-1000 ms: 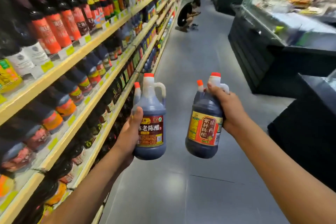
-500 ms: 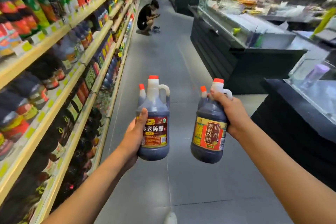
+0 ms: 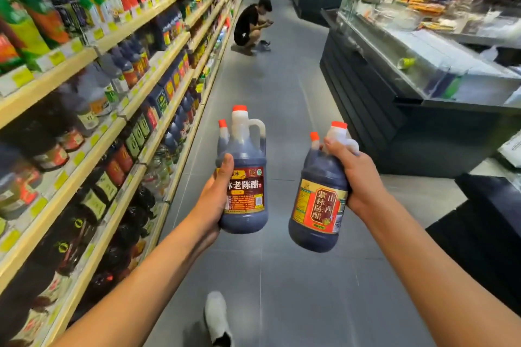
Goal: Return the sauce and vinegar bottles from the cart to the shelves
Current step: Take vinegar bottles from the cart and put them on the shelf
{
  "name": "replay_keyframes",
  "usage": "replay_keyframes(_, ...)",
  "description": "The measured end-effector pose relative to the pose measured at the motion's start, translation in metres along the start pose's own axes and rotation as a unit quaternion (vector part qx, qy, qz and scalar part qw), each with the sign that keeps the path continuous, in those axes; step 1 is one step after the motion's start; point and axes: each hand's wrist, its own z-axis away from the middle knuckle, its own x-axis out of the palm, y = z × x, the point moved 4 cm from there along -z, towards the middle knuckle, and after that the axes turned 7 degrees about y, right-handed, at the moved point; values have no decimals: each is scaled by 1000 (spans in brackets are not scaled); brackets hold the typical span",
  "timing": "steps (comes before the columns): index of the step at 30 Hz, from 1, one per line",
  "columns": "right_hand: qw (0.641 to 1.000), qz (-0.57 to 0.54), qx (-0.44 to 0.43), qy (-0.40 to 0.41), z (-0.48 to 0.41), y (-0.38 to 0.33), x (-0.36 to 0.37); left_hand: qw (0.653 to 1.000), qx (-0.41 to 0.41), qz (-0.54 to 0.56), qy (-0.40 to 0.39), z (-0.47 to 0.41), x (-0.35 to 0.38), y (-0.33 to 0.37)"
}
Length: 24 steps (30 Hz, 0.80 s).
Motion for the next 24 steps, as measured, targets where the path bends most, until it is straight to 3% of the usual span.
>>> replay_keyframes(8, 1000, 10, 3, 5, -158, -19, 89, 998, -26, -13, -47, -183, 4, 44)
replay_keyframes(15, 999, -5, 19, 34, -294, -45, 124, 996, -41, -29, -68, -328, 29, 75)
replay_keyframes(24, 1000, 2, 12, 3, -501, -71, 165, 995, -68, 16, -75, -520, 75, 107)
